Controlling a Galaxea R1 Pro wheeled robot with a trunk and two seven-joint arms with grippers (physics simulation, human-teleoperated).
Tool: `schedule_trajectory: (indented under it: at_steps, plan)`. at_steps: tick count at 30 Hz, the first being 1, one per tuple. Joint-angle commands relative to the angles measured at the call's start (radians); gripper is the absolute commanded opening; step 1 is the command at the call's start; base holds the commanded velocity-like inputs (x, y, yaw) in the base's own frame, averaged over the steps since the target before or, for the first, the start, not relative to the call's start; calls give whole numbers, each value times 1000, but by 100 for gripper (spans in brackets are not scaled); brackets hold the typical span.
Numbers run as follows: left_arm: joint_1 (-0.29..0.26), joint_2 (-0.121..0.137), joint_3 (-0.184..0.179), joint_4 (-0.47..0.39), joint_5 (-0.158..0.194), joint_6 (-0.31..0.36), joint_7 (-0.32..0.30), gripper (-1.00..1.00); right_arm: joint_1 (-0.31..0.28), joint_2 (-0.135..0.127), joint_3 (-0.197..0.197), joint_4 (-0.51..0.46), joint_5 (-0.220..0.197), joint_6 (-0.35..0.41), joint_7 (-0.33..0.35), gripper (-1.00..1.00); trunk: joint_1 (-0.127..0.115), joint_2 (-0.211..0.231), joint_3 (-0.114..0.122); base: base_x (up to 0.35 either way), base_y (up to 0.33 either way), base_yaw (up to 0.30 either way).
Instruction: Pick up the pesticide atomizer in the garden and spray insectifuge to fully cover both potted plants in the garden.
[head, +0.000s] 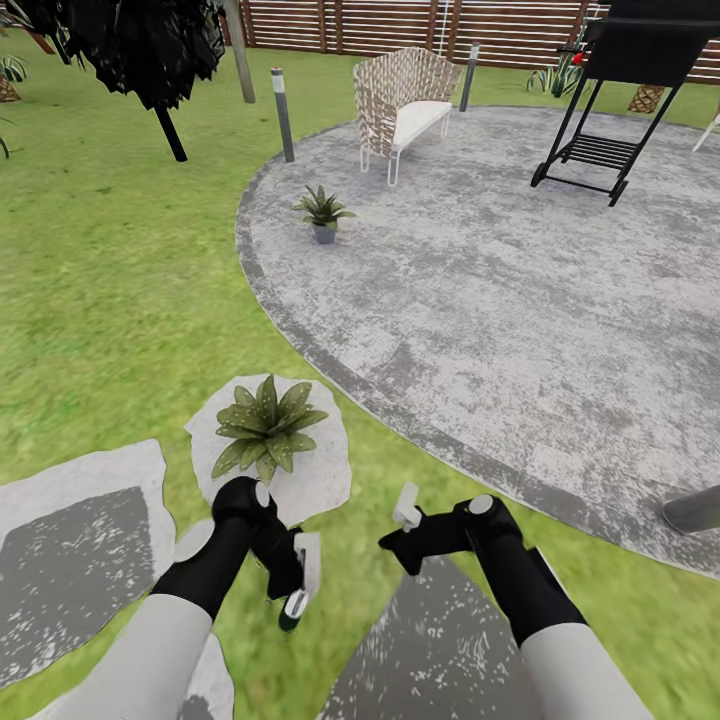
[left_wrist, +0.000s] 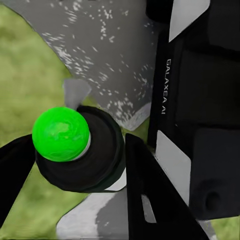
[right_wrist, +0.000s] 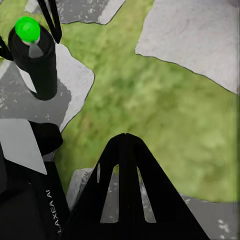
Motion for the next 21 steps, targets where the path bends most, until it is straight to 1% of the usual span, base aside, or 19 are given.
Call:
schedule_trajectory:
  at_steps: [1,3,4,6,9,11,13,15,16,20,21]
  plan:
    - [-9,0,0,0,-5,20,-6,-100,0,3,0,-12,3,16,8,-100,0,0,-1,0,0,0]
    - [-21,-1,0,0,-5,32,-6,-100,0,7,22,-39,3,56,36,-100,0,0,-1,0,0,0]
    - [-24,-4,-1,0,-6,35,-6,-100,0,8,48,-54,2,79,55,-100,0,0,-1,0,0,0]
    - [-26,-20,-2,0,-6,37,-6,-100,0,9,72,-70,2,96,70,-100,0,0,-1,0,0,0]
    - [-27,-31,-12,0,-6,37,-6,-100,0,9,81,-78,2,102,76,-100,0,0,-1,0,0,0]
    - [-27,-39,-77,0,-3,36,-6,-100,0,9,83,-82,2,103,78,-100,0,0,-1,0,0,0]
    - [-27,-43,-101,0,-1,36,-6,-100,0,9,84,-83,2,104,78,-100,0,0,-1,0,0,0]
    - [-27,-48,-110,-1,1,36,-6,-100,0,9,84,-83,2,104,78,-100,0,0,-1,0,0,0]
    - [-27,-57,-113,-1,2,36,-6,-100,0,9,84,-83,2,104,78,-100,0,0,-1,0,0,0]
    - [-27,-80,-116,-1,2,36,-6,-100,0,9,84,-84,2,104,78,-100,0,0,-1,0,0,0]
    - [-27,-82,-116,-2,2,36,-6,-100,0,9,84,-84,2,104,78,-100,0,0,-1,0,0,0]
